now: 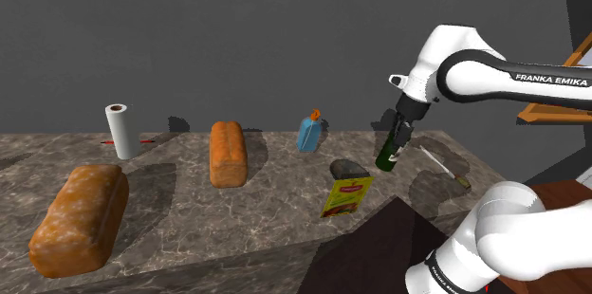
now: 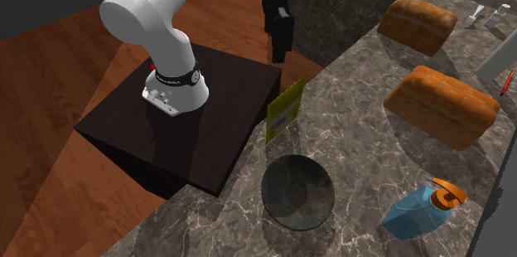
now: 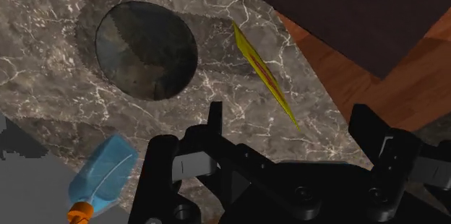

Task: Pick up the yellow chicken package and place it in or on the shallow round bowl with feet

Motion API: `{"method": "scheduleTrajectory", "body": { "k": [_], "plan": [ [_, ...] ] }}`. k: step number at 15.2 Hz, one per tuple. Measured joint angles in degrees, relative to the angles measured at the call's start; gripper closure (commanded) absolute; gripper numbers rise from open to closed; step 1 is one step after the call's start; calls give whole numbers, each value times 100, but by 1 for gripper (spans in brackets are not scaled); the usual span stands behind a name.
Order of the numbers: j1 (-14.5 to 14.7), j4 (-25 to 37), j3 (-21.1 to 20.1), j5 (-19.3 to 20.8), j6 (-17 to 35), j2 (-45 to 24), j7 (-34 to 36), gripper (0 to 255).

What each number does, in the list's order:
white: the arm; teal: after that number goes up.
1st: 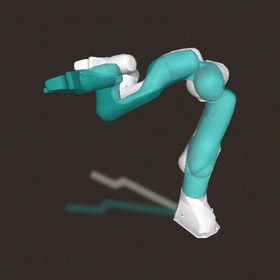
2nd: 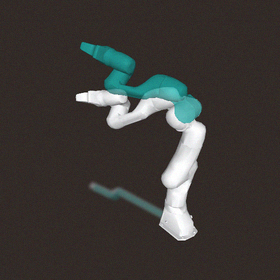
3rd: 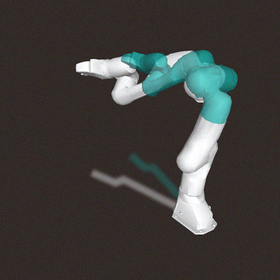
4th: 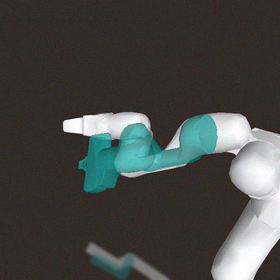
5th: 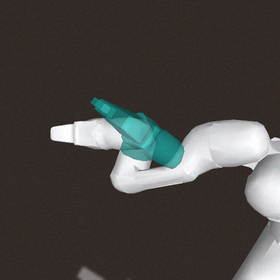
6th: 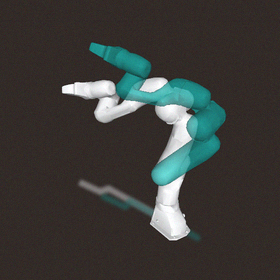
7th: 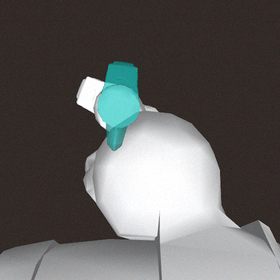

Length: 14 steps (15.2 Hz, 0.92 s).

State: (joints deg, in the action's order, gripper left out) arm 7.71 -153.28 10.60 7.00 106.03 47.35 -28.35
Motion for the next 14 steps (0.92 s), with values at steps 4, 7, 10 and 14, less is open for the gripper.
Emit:
{"method": "scheduleTrajectory", "body": {
  "k": [4,7,10,14],
  "plan": [
    [263,-607,453,384,802,-114,-1188,0],
    [450,-1074,838,704,1598,-396,-2064,0],
    [665,-1312,1273,1014,2418,-920,-2971,0],
    [727,-1519,1491,1182,2991,-1252,-3339,0]
  ]
}}
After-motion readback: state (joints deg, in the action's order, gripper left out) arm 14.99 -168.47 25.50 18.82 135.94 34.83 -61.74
